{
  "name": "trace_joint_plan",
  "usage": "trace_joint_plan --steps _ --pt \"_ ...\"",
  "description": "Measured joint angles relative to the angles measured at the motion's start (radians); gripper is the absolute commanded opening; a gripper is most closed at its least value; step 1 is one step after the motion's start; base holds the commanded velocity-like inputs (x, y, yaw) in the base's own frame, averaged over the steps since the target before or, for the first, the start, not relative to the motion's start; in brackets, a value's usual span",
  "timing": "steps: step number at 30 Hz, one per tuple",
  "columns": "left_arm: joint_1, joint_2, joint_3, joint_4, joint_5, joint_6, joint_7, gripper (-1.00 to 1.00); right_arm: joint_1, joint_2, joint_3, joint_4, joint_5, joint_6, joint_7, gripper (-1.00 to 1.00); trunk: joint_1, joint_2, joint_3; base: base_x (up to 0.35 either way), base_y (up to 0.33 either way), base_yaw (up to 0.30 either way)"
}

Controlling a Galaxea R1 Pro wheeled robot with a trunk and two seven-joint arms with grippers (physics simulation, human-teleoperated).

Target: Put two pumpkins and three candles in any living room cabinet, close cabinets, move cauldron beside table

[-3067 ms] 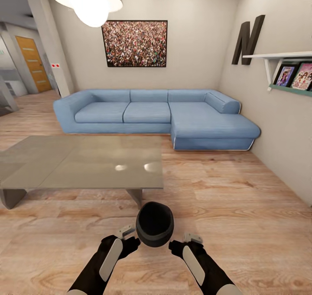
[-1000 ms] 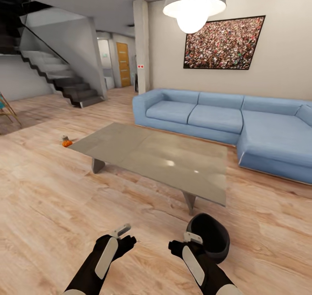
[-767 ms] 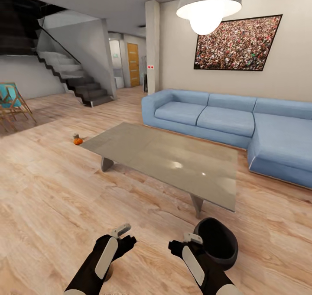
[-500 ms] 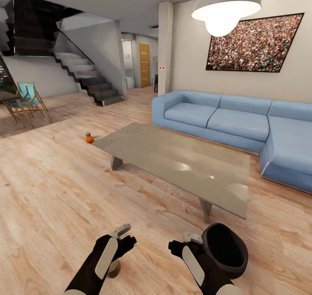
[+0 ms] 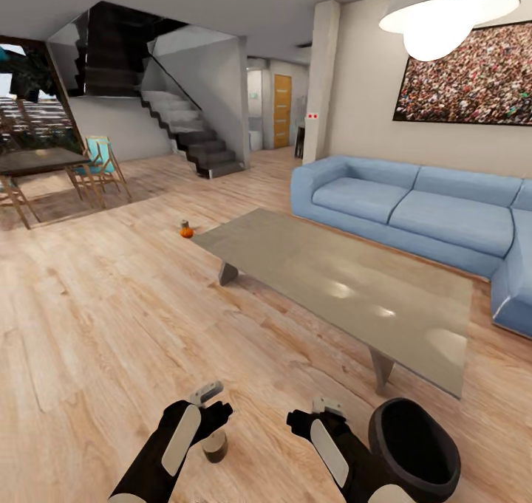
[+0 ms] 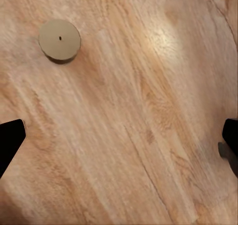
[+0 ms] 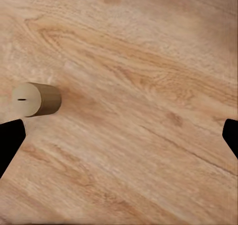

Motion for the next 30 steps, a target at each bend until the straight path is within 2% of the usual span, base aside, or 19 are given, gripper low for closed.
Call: trace_joint_plan --steps 4,9,18,24,29,30 --pt "0.000 0.001 0.012 0.000 0.000 0.000 0.000 1.00 0.000 0.000 0.003 0.001 0.000 0.000 0.000 1.00 0.000 0.000 0.000 -0.048 0.103 0.288" --pt "0.000 0.002 0.055 0.000 0.000 0.000 -0.003 1.00 0.000 0.000 0.005 0.001 0.000 0.001 0.000 1.00 0.000 0.000 0.000 -0.024 0.106 0.288" --pt "0.001 0.010 0.067 0.000 0.000 0.000 -0.005 1.00 0.000 0.002 0.003 0.001 0.001 0.004 -0.001 1.00 0.000 0.000 -0.001 -0.001 0.006 0.288" --pt "0.001 0.055 0.076 0.001 0.003 0.001 -0.005 1.00 0.000 0.002 -0.002 0.000 0.001 0.029 -0.004 1.00 0.000 0.000 -0.004 0.000 0.000 0.284" --pt "0.003 0.114 0.143 0.004 0.001 -0.001 -0.006 1.00 0.001 0.002 0.006 -0.010 0.008 0.066 -0.008 1.00 0.000 0.000 -0.007 0.000 0.000 0.262" --pt "0.006 0.120 0.152 0.006 0.001 -0.004 -0.006 1.00 0.002 0.002 0.009 -0.010 0.011 0.070 -0.009 1.00 0.000 0.000 -0.008 0.000 0.000 0.244"
